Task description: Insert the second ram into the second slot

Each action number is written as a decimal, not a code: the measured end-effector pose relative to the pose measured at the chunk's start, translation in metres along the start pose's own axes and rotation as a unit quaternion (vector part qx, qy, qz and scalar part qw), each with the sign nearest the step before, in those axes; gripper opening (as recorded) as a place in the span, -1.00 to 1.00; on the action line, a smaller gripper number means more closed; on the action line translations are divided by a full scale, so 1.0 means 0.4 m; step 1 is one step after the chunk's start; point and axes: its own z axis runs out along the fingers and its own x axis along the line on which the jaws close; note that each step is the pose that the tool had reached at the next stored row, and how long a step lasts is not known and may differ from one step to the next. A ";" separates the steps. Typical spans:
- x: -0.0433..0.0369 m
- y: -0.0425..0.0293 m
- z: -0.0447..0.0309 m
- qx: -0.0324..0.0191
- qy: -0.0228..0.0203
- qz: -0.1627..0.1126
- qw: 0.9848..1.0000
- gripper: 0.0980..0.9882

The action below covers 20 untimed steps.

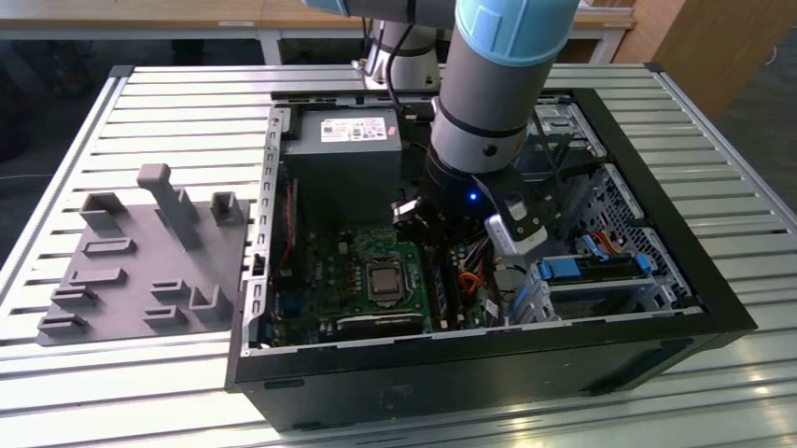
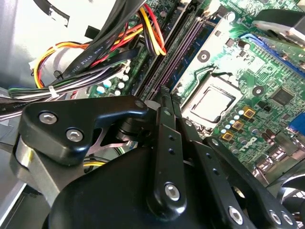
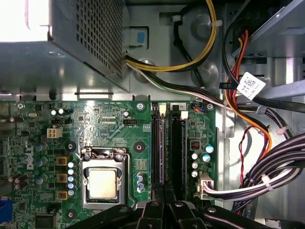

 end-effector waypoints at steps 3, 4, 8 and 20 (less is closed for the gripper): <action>-0.003 0.001 0.000 0.000 0.000 0.000 1.000 -0.96; -0.005 0.001 0.000 0.000 0.000 0.000 1.000 -0.96; -0.006 0.002 0.003 0.000 0.000 0.000 1.000 -0.96; -0.002 0.002 0.005 -0.004 0.000 0.001 1.000 -0.96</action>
